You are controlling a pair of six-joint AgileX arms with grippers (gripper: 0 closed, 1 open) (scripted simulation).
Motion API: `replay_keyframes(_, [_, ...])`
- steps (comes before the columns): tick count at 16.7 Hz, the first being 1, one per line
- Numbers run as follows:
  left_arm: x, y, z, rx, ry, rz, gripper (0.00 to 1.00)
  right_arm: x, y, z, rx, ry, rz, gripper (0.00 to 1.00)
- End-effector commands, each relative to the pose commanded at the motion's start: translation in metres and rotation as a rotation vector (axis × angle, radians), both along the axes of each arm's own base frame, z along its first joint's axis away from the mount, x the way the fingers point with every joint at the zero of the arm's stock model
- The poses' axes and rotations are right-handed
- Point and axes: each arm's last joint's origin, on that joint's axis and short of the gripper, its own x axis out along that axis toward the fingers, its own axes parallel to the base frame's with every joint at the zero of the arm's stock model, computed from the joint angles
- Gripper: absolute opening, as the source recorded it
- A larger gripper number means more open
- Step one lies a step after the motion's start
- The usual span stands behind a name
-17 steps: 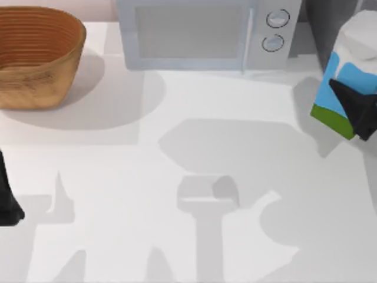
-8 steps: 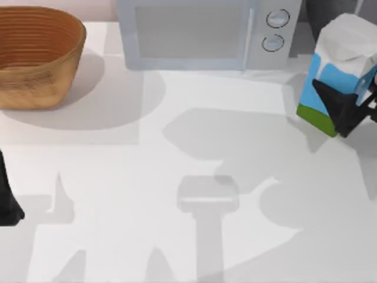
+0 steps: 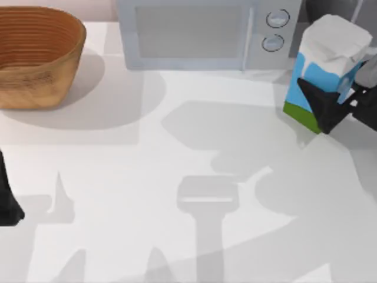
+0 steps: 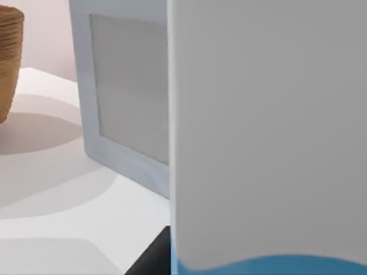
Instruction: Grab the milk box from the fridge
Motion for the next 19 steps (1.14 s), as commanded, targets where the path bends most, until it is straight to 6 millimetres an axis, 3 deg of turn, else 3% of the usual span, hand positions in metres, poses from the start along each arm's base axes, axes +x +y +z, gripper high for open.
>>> replay_keyframes(13, [0.0000, 0.0000, 0.0000, 0.000, 0.000, 0.000, 1.00, 0.0000, 0.0000, 0.0000, 0.000, 0.000, 0.000, 0.98])
replay_keyframes(19, [0.0000, 0.0000, 0.0000, 0.000, 0.000, 0.000, 1.00, 0.0000, 0.0000, 0.0000, 0.000, 0.000, 0.000, 1.00])
